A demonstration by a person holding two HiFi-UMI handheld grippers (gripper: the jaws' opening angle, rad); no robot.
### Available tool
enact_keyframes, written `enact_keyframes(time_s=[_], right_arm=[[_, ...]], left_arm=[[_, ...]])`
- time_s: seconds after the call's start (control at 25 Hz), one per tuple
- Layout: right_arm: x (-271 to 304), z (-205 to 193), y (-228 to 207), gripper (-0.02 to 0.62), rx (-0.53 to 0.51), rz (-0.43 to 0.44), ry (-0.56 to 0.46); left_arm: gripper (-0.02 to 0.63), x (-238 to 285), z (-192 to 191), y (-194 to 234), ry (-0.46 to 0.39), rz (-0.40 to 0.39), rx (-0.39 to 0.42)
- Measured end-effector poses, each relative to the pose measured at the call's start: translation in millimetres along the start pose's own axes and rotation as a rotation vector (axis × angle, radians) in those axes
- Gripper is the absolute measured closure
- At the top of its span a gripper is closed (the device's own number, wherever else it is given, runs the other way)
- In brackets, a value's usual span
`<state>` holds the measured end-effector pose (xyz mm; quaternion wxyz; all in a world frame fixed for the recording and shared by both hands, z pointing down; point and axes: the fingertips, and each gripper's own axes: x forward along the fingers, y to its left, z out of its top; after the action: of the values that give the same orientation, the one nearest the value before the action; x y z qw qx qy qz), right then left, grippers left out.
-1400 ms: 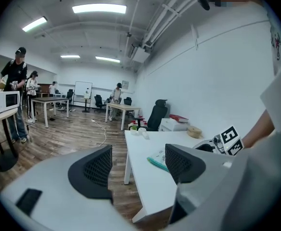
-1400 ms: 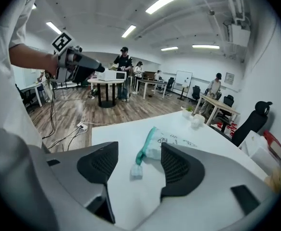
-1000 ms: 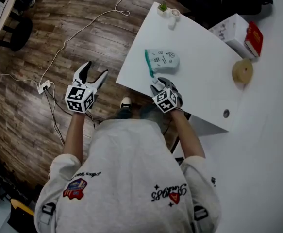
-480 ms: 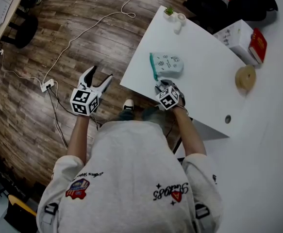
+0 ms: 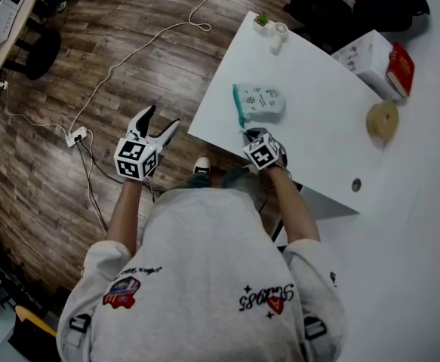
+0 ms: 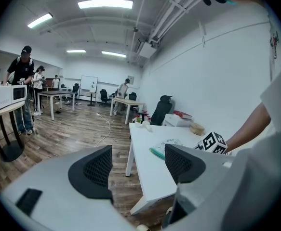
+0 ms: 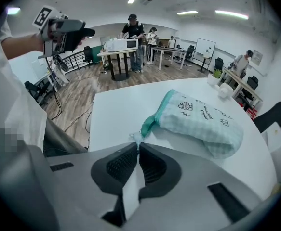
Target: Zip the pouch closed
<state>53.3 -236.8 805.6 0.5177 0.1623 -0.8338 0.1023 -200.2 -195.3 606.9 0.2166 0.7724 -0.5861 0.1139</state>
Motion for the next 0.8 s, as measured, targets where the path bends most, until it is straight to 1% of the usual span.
enact_keyframes(time_s=[0.12, 0.24, 0.4, 0.52, 0.8], right_arm=[[-8.2, 7.3, -2.3, 0.579, 0.067, 0.008, -0.046], [-16.4, 20.1, -11.1, 0.582, 0.155, 0.007, -0.135], [-22.8, 17.5, -14.6, 0.583, 0.249, 0.034, -0.172], [-34.0, 23.2, -17.7, 0.583, 0.279, 0.028, -0.216], [-79.3, 54.5, -28.1, 0.583, 0.322, -0.005, -0.359]], left_arm=[[0.264, 0.2, 0.0, -2.5, 0.002, -0.01, 0.006], [0.264, 2.3, -0.3, -6.8, 0.005, -0.023, 0.015], [0.264, 6.3, -1.8, -14.2, 0.006, -0.044, 0.019], [0.264, 11.1, -2.0, -20.4, 0.014, -0.066, 0.032], [0.265, 25.3, 11.4, -36.1, 0.007, -0.117, 0.065]])
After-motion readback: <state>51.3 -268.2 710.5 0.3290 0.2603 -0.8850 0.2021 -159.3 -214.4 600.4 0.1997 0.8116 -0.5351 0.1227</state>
